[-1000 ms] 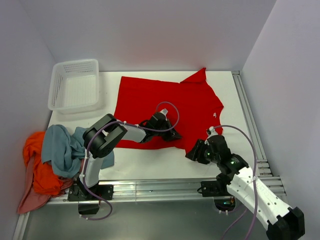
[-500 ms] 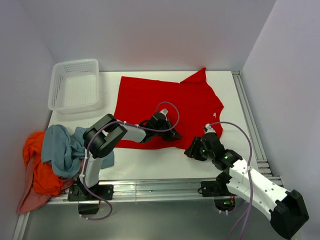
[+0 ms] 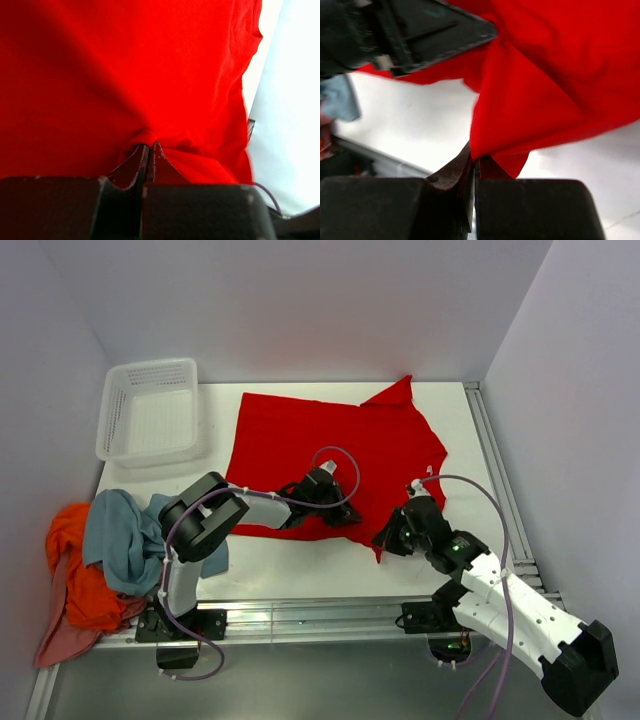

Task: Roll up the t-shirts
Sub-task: Fold the tshirt

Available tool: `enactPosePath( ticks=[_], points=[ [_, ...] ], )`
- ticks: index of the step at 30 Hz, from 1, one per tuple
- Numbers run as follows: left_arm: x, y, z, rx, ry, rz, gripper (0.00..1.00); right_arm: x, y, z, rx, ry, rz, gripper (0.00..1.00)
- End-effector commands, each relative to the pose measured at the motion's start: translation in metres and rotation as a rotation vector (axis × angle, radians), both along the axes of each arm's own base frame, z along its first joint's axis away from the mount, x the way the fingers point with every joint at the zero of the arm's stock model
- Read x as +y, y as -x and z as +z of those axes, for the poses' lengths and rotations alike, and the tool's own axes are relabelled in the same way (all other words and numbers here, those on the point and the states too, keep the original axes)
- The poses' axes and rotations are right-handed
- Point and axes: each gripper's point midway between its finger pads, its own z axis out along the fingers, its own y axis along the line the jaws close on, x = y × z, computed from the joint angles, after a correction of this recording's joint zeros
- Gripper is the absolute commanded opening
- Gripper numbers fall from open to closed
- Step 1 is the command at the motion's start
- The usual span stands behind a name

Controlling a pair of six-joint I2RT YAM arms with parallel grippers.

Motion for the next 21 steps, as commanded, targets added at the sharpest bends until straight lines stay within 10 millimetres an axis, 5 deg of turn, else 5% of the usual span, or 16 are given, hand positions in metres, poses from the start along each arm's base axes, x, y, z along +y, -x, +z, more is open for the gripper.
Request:
enactPosePath(
  ticks=[1, 7, 19, 21],
  points=[
    [-0.003, 0.007, 0.027, -0.073, -0.007, -0.013, 0.00, 0.012, 0.014, 0.020, 0.074, -0.051, 0.050, 0.00],
    [0.000, 0.029, 0.038, -0.109, -0.058, -0.032, 0.00, 0.027, 0.032, 0.026, 0.178, -0.146, 0.094, 0.00],
    [0.026, 0.043, 0.047, -0.194, -0.177, 0.010, 0.00, -0.016, 0.042, 0.009, 0.206, -0.002, -0.075, 0.01],
    [0.025, 0.042, 0.049, -0.208, -0.196, 0.012, 0.00, -0.022, 0.045, 0.007, 0.211, 0.013, -0.095, 0.10]
  ],
)
